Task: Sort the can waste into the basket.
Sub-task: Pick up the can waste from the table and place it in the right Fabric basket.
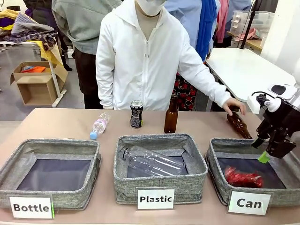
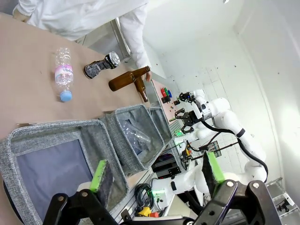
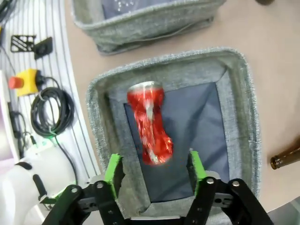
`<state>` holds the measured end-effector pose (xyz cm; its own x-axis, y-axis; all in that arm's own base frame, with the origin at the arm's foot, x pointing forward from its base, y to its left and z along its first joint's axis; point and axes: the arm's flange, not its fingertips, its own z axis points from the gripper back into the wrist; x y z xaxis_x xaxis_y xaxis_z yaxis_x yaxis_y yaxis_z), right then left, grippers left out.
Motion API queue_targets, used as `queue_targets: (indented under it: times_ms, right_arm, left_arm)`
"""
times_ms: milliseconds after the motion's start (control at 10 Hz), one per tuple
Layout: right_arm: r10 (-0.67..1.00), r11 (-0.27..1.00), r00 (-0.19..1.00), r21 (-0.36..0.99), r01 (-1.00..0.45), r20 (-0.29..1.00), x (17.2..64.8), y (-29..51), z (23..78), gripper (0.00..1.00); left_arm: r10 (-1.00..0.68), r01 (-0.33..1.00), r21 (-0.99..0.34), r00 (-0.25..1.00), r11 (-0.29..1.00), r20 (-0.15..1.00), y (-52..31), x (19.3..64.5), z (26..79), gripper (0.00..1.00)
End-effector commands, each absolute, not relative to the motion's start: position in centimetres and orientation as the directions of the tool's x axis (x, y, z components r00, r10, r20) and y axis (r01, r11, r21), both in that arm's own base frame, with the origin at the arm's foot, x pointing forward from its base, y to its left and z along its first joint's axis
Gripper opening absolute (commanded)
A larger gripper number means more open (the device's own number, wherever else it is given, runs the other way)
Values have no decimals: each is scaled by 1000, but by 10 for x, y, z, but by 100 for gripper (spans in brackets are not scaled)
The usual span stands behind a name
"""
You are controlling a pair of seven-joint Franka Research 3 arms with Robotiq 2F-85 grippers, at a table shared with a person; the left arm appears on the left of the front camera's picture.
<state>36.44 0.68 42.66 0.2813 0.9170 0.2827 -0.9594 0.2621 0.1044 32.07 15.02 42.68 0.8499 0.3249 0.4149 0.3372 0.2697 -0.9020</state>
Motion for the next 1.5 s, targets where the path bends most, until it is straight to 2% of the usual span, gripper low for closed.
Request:
queue_targets:
  times_ms: [0,200,300,400,500,600,700,800,900,1000,1400]
  right_arm:
    - [896,301,315,93,-949,313,372,12,429,100]
    - [840,340,358,118,-933,408,376,3,432,100]
    - [771,362,399,175,-916,497,379,-9,437,100]
    - [630,334,459,315,-889,626,385,-23,440,100]
    - [438,302,467,364,-881,768,402,-42,442,100]
    - [219,338,540,456,-823,813,416,-56,438,100]
    - [141,263,626,581,-770,767,420,-63,431,100]
    - [128,128,714,702,-700,689,414,-68,426,100]
    - [80,296,757,710,-639,649,412,-80,419,100]
    - [62,344,769,709,-615,637,406,-84,418,100]
    - [86,298,758,709,-639,647,406,-95,406,100]
  left_arm:
    - [315,359,-893,844,270,434,150,319,427,100]
    - [315,359,-893,844,270,434,150,319,427,100]
    - [315,359,-893,844,270,434,150,319,427,100]
    - [315,359,-893,844,270,434,150,319,427,100]
    - [315,359,-893,844,270,434,150,319,427,100]
    - [315,359,-893,844,270,434,150,319,427,100]
    - [315,359,-893,844,270,434,150,319,427,100]
    - [315,359,-893,844,270,434,150,319,427,100]
    - [315,359,-893,844,270,434,150,319,427,100]
    - [315,359,-893,844,270,434,150,319,427,100]
    - [315,359,-893,844,270,434,150,319,427,100]
